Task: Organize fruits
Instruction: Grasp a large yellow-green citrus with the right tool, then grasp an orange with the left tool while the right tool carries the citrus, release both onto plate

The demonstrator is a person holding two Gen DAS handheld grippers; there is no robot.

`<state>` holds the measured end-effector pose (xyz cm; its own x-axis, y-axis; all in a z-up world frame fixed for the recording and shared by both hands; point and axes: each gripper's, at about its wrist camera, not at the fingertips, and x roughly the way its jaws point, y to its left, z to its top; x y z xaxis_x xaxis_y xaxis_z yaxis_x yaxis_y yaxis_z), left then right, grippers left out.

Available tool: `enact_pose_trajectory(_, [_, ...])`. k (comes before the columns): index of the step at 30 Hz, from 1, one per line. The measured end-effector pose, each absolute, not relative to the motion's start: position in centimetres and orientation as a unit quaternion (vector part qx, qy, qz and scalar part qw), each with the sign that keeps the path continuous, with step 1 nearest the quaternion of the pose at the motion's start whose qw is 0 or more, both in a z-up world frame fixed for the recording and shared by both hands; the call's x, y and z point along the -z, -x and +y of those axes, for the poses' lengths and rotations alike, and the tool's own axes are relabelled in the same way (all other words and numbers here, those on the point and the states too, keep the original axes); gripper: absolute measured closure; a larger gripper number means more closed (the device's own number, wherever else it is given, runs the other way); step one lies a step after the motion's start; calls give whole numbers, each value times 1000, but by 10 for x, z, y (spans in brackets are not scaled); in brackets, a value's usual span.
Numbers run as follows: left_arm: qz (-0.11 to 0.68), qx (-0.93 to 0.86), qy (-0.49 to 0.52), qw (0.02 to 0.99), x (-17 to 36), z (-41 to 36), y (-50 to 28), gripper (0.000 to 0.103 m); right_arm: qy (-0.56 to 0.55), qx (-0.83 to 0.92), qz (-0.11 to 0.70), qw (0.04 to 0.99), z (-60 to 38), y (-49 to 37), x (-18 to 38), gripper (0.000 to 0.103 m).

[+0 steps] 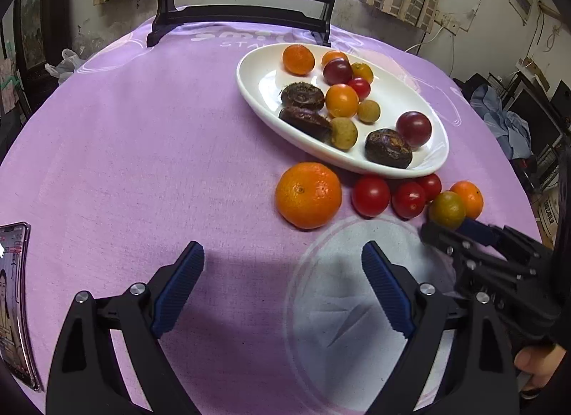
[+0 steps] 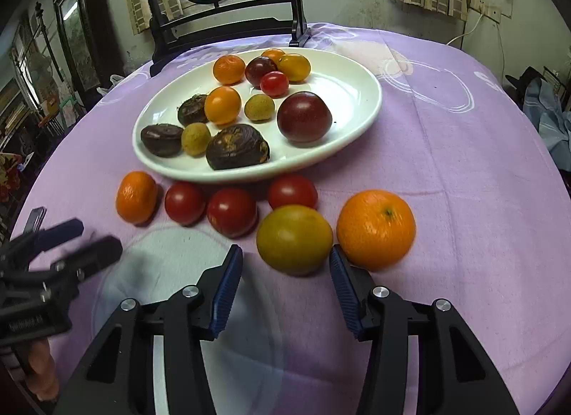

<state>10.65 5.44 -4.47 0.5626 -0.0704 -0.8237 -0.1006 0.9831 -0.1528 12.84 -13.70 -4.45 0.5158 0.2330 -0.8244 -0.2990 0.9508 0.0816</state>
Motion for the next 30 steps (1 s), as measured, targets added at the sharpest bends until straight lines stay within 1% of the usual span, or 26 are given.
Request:
enact_pose_trajectory(2, [473, -9, 93, 876, 48, 55, -108, 15, 36, -150, 467, 871, -134, -133, 44, 54])
enact_pose_trajectory(4, [474, -9, 95, 876, 49, 56, -109, 15, 36, -145, 466, 872, -135, -135, 44, 64])
enact_pose_trajectory(9, [475, -10, 88, 876, 49, 54, -109, 15, -6, -150, 478, 865, -149, -135, 40, 64])
enact_pose_trajectory(14, [478, -13, 85, 874, 49, 51, -108, 15, -9, -174, 462, 870, -153, -119, 26, 64])
enact_pose_trajectory(18, [472, -25, 61, 879, 43, 44, -111, 15, -17, -187, 449, 873, -159, -110, 17, 64])
enact_pose_trajectory(19, [472, -28, 52, 879, 43, 42, -112, 16, -19, -189, 448, 874, -161, -109, 16, 64])
enact_pose_trajectory(20, [472, -33, 43, 880, 43, 41, -114, 22, -22, -193, 447, 873, -162, -107, 15, 64])
enact_pose_trajectory(22, [472, -46, 30, 880, 45, 39, -118, 28, -26, -199, 446, 872, -165, -105, 14, 64])
enact_pose_trajectory(28, [493, -42, 37, 868, 56, 37, -141, 27, -38, -197, 444, 873, -174, -104, 14, 64])
enact_pose_trajectory(29, [493, -45, 35, 868, 57, 36, -144, 28, -42, -199, 445, 872, -175, -104, 14, 64])
enact_pose_trajectory(30, [489, -48, 29, 870, 57, 35, -147, 32, -45, -201, 444, 872, -176, -104, 14, 64])
